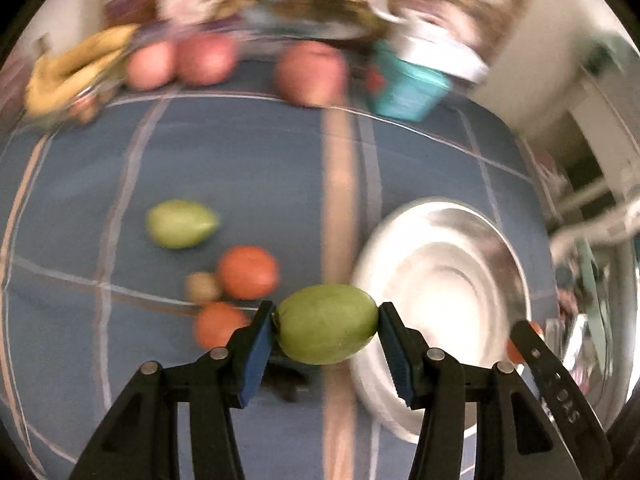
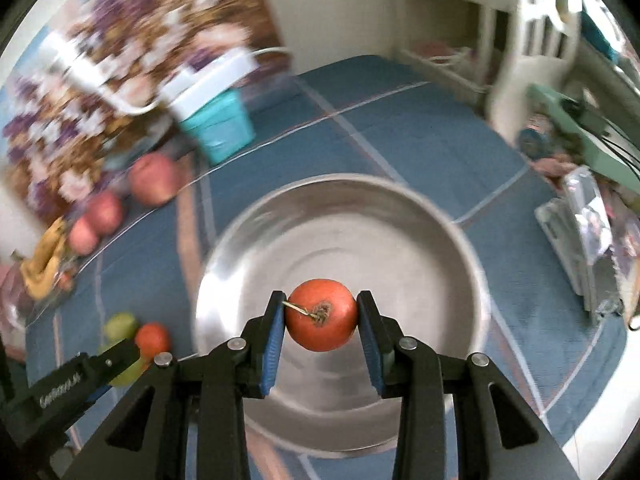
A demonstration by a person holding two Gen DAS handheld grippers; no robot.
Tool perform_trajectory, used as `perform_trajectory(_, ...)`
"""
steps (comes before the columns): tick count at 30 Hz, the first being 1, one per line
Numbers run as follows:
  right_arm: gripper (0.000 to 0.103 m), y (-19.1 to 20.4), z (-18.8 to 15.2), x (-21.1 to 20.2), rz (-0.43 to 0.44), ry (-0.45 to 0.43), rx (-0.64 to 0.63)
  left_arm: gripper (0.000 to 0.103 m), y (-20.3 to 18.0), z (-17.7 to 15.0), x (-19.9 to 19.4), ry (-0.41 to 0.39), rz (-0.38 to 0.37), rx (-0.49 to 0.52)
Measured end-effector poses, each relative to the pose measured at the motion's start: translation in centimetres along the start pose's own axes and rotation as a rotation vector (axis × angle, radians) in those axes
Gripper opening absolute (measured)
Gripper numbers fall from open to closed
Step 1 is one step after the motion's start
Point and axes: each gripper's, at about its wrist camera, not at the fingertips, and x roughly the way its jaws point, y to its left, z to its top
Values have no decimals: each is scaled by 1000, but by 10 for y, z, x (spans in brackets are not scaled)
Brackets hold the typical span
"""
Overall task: Organize fruits
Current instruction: 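Carry pear and tomato over the steel plate and open both grippers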
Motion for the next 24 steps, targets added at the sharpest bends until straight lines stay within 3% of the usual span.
perform_trajectory(5, 37, -20, 2, 0, -35, -2, 37, 55, -46, -5, 6, -5, -31, 123)
perform_trajectory(9, 37, -29, -1, 0, -50, 5, 52, 55, -63, -8, 13, -4, -30, 152)
perform_trajectory(14, 38, -40, -2, 2, -70, 15, 78, 56, -68, -12, 22, 27, -50, 163)
perform_trajectory(24, 38, -44, -2, -3, -71, 6, 88, 64, -63, -15, 9, 8, -80, 154)
